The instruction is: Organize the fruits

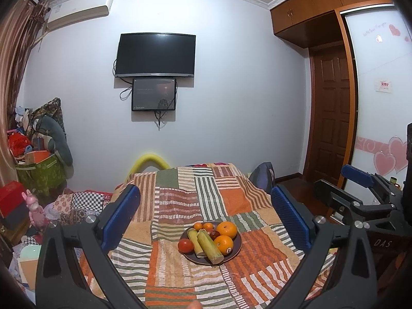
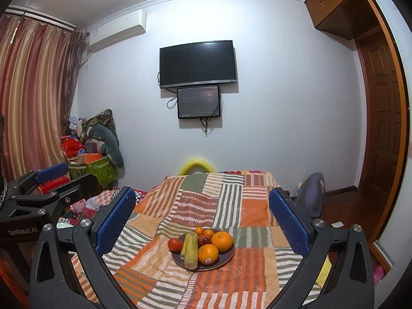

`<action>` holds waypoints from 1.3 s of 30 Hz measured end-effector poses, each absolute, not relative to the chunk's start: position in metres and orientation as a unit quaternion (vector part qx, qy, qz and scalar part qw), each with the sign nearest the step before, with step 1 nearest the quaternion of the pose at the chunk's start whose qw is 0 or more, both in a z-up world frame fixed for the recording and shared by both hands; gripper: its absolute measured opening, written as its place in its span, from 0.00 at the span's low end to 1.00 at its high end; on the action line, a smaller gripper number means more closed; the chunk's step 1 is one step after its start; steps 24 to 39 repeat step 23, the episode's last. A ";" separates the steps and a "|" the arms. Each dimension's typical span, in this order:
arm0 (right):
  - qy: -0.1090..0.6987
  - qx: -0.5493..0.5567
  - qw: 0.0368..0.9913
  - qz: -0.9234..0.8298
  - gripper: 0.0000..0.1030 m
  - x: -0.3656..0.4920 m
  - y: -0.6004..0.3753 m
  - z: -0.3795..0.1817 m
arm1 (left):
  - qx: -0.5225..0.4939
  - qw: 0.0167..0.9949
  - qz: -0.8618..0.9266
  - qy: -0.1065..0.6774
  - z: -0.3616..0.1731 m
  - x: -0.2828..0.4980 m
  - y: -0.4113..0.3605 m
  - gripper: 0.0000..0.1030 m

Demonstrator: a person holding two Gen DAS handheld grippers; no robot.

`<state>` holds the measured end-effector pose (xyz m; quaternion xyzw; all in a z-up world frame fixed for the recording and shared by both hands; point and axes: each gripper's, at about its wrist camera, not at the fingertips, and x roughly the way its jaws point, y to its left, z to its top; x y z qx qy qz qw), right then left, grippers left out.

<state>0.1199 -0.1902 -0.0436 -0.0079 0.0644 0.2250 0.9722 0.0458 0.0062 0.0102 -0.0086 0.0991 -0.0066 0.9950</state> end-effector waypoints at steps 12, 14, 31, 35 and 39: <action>0.065 -0.008 0.972 0.224 1.00 0.120 -0.191 -0.043 | -0.015 0.995 -0.012 0.100 0.011 0.045 0.007 1.00; 0.064 -0.008 0.973 0.223 1.00 0.120 -0.191 -0.043 | -0.016 0.995 -0.014 0.101 0.011 0.046 0.007 1.00; 0.070 -0.006 0.973 0.222 1.00 0.124 -0.192 -0.043 | -0.013 0.994 -0.012 0.111 0.006 0.052 0.005 1.00; 0.070 -0.006 0.973 0.222 1.00 0.124 -0.192 -0.043 | -0.013 0.994 -0.012 0.111 0.006 0.052 0.005 1.00; 0.070 -0.006 0.973 0.222 1.00 0.124 -0.192 -0.043 | -0.013 0.994 -0.012 0.111 0.006 0.052 0.005 1.00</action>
